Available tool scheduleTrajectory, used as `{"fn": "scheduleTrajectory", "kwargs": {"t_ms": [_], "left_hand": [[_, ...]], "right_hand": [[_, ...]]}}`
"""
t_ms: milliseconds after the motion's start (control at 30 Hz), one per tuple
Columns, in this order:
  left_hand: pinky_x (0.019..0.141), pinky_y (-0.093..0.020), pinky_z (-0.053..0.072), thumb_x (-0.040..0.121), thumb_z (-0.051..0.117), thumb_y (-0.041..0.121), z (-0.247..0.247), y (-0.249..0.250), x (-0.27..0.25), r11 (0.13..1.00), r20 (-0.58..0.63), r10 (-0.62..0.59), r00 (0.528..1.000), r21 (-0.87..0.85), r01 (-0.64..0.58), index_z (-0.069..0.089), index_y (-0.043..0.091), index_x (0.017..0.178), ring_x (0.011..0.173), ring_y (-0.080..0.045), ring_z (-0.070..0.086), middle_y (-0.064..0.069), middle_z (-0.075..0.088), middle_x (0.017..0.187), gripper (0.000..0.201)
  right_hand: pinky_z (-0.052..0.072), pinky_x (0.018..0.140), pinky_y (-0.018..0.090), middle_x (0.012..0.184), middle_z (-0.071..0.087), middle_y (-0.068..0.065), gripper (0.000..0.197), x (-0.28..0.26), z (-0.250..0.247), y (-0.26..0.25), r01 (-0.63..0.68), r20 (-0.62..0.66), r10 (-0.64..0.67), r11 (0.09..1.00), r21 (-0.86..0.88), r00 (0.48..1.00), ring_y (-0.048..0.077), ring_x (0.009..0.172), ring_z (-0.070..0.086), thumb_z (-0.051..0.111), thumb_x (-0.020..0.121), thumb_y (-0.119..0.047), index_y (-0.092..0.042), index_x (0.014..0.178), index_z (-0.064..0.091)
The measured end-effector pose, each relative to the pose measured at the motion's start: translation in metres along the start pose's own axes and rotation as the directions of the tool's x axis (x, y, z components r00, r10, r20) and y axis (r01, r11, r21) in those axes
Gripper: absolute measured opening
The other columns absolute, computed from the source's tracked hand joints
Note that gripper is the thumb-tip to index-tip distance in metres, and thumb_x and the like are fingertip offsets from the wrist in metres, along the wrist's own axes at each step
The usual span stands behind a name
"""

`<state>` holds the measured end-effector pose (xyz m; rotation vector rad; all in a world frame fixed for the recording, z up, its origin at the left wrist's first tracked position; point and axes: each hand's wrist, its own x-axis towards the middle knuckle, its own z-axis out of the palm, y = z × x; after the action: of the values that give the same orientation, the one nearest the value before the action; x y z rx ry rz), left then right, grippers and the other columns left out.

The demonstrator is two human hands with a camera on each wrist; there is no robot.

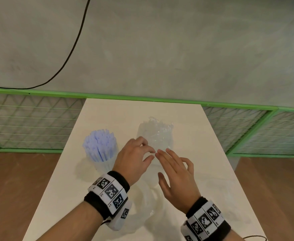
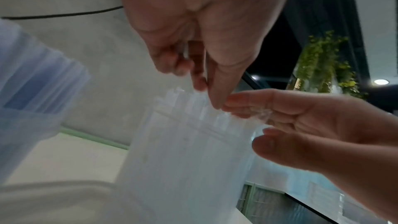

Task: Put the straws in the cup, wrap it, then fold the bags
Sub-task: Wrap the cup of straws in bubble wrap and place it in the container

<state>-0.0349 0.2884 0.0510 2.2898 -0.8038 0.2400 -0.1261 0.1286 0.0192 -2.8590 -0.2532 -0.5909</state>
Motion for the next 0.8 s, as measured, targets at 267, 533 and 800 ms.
{"fn": "scheduleTrajectory", "kwargs": {"t_ms": [267,533,800], "left_hand": [[0.063,-0.034,0.043,0.074,0.08,0.031,0.003,-0.002,-0.006,0.969,0.013,0.085,0.996,0.232,-0.086,0.075,0.028,0.087,0.078,-0.017,0.047,0.006,0.048,0.087,0.015],[0.107,-0.034,0.027,0.094,0.035,0.046,0.0,-0.013,0.005,0.992,0.048,-0.119,0.992,0.044,0.117,0.047,0.035,0.137,0.136,-0.009,0.032,0.01,0.032,0.149,0.046],[0.106,-0.017,0.02,0.104,0.033,0.026,0.008,-0.012,0.031,0.944,0.21,-0.237,0.949,-0.183,0.276,0.035,0.025,0.147,0.139,-0.014,0.03,0.0,0.03,0.152,0.043]], "right_hand": [[0.031,0.108,0.047,0.156,0.036,-0.005,0.066,-0.01,0.012,0.001,0.007,0.017,-0.006,0.997,-0.071,1.0,0.014,0.147,0.025,0.063,0.08,-0.018,-0.016,0.144,0.046],[0.027,0.107,0.039,0.153,0.038,-0.012,0.051,0.037,-0.011,0.013,-0.084,-0.024,0.087,0.988,0.128,0.996,0.011,0.144,0.028,0.037,0.098,-0.047,-0.026,0.143,0.045],[0.02,0.109,0.042,0.134,0.055,-0.027,0.035,0.053,0.015,0.024,-0.095,0.063,0.076,0.914,0.394,0.995,-0.001,0.144,0.021,0.042,0.096,-0.054,-0.041,0.12,0.064]]}}
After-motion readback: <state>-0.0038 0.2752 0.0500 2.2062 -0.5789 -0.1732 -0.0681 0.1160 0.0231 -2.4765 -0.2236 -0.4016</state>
